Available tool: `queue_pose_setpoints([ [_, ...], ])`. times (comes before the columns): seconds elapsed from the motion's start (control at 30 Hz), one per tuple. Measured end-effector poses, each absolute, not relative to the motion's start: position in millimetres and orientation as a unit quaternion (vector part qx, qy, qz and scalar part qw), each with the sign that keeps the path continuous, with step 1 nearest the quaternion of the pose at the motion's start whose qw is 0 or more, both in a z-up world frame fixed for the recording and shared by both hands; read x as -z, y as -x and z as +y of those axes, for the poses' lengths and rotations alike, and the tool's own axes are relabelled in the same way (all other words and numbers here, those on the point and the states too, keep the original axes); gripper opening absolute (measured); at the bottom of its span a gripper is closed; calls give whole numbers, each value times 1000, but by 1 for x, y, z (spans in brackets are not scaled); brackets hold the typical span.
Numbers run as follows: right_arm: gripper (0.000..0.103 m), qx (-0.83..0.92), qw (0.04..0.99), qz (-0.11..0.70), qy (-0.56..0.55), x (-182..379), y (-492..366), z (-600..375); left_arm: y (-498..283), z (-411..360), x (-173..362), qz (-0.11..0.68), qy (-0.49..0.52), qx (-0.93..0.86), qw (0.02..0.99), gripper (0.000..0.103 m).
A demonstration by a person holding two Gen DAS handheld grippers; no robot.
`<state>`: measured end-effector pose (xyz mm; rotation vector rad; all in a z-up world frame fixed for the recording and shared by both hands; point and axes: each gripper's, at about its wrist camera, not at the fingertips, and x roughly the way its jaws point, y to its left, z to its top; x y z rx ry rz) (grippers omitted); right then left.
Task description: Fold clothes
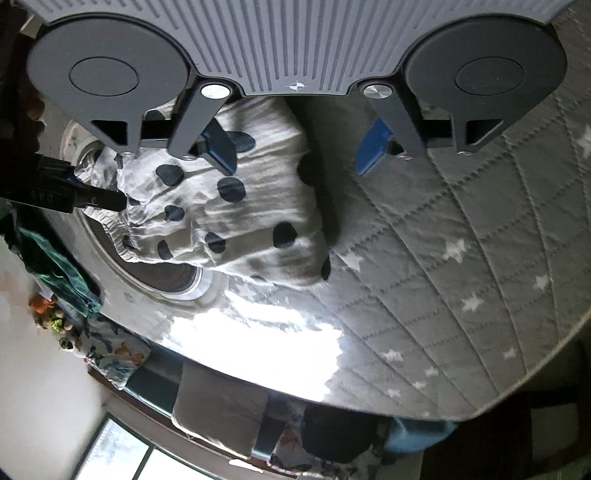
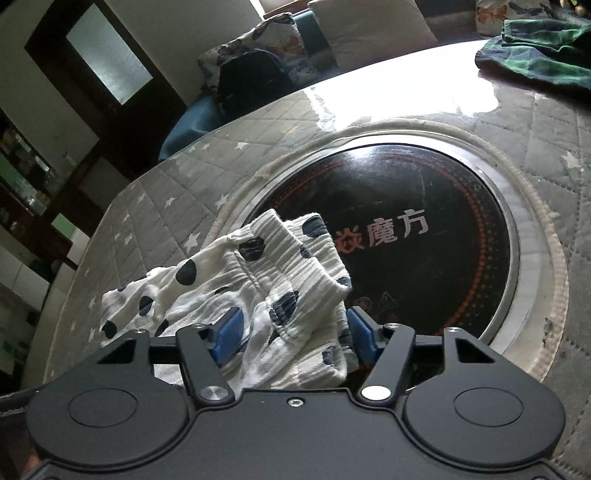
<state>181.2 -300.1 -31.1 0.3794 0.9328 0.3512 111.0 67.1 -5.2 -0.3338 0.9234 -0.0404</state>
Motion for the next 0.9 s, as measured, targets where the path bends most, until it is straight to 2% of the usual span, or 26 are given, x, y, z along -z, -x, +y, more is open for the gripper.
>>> queue_pose_setpoints([
  [0.1, 50, -169, 861, 444, -185, 32, -179, -304, -111, 68, 9, 446, 180, 14, 876, 63],
  [0.2, 49, -171, 860, 443, -186, 31, -183, -305, -110, 70, 11, 445, 202, 6, 872, 60],
  [0.27, 51, -174, 861, 442, -184, 31, -181, -305, -110, 70, 11, 446, 214, 6, 869, 53],
  [0.4, 53, -175, 864, 438, -174, 31, -187, -295, -110, 63, 14, 447, 233, 14, 863, 46],
  [0.47, 51, -173, 868, 437, -162, 31, -185, -292, -110, 61, 15, 446, 241, 11, 862, 29],
  [0.53, 43, -172, 870, 436, -151, 30, -186, -289, -111, 63, 18, 449, 252, 11, 857, 15],
  [0.57, 41, -173, 871, 434, -152, 30, -185, -289, -111, 66, 19, 450, 260, 14, 854, 11],
  [0.73, 28, -176, 878, 417, -155, 23, -177, -291, -109, 67, 7, 432, 251, 19, 866, 6],
  [0.9, 24, -181, 887, 399, -146, 10, -172, -285, -112, 67, -13, 408, 234, 26, 882, 5],
])
